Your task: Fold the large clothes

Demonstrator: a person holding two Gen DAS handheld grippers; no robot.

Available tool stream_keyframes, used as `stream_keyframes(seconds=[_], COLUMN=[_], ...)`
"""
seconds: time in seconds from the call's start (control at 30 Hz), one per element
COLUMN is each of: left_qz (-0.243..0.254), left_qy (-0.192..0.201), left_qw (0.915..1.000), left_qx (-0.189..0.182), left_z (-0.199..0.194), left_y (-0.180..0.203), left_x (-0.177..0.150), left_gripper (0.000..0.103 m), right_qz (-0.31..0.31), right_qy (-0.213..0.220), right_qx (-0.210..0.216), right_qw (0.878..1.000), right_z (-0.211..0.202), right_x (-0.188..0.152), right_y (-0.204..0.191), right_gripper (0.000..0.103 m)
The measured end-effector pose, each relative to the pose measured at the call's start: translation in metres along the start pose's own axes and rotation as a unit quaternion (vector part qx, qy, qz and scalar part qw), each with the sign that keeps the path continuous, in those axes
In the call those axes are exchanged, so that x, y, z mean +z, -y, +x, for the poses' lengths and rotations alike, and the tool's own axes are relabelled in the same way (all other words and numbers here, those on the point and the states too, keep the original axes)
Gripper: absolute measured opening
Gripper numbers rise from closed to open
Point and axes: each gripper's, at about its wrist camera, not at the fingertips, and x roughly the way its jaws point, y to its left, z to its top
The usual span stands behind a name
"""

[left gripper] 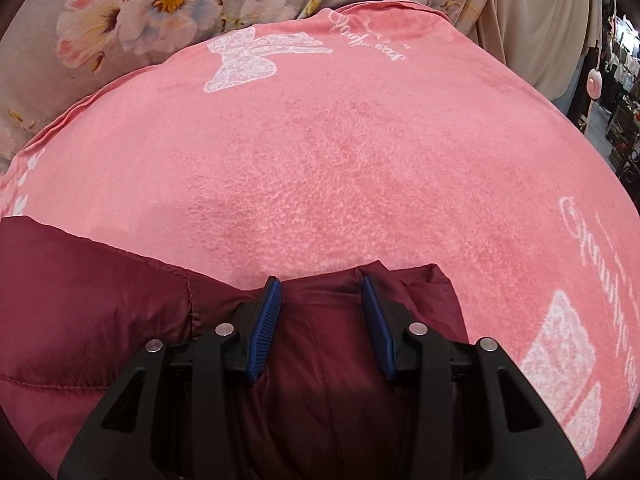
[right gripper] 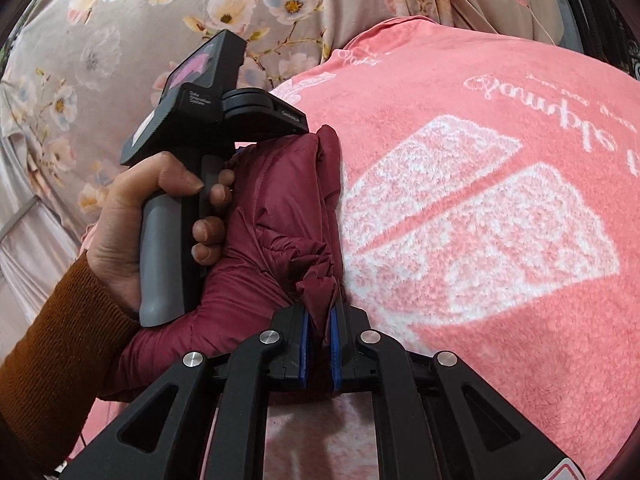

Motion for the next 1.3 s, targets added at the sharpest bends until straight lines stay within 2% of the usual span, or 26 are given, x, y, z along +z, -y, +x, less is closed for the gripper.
stream_keyframes(seconds=[0.1, 0.17, 0.33, 0.5, 0.6, 0.7, 0.8, 0.9, 0.97, 1.3], left_qz=[0.001, -0.001, -0.026, -0.037, -0.067, -0.106, -0.15, -0.188, -0.203, -0.178], left_qy=[0.003, 0.003, 0.013, 0.077, 0.096, 0.09, 0.067, 0.038, 0.032, 0.038], left_qw=[1.0, 1.0, 0.9995, 0.9964, 0.9927, 0.9885, 0.9845, 0.9805, 0.9782, 0.9811], left_qx=[0.002, -0.001, -0.012, 0.005, 0.028, 0.058, 0.064, 0.042, 0.033, 0.065], left_z=[0.0, 0.0, -0.022, -0.107, -0.147, -0.162, -0.161, -0.149, -0.143, -0.12], left_y=[0.0, -0.001, -0.011, -0.028, -0.059, -0.095, -0.125, -0.145, -0.15, -0.127], left_x=[-0.002, -0.001, 0.003, -0.006, -0.025, -0.054, -0.086, -0.113, -0.123, -0.135], left_gripper=[0.041, 0.041, 0.041, 0.043, 0.048, 0.048, 0.048, 0.048, 0.051, 0.054], right_qz=[0.02, 0.015, -0.054, -0.137, -0.157, -0.154, -0.137, -0.12, -0.114, -0.113], right_qy=[0.008, 0.028, 0.076, 0.063, 0.047, 0.035, 0.019, -0.003, -0.018, -0.045], right_qx=[0.008, -0.003, -0.015, 0.003, -0.003, -0.016, -0.02, -0.023, -0.025, -0.039], right_qw=[1.0, 0.999, 0.996, 0.989, 0.986, 0.987, 0.99, 0.992, 0.993, 0.992], right_z=[-0.017, -0.035, -0.068, -0.048, -0.025, -0.012, -0.006, 0.002, 0.008, 0.024], right_x=[0.002, 0.006, 0.026, 0.037, 0.037, 0.04, 0.042, 0.039, 0.037, 0.031], right_y=[0.011, 0.013, -0.012, -0.051, -0.059, -0.055, -0.047, -0.037, -0.033, -0.032], right_gripper=[0.013, 0.013, 0.013, 0.013, 0.013, 0.008, 0.004, 0.003, 0.003, 0.002])
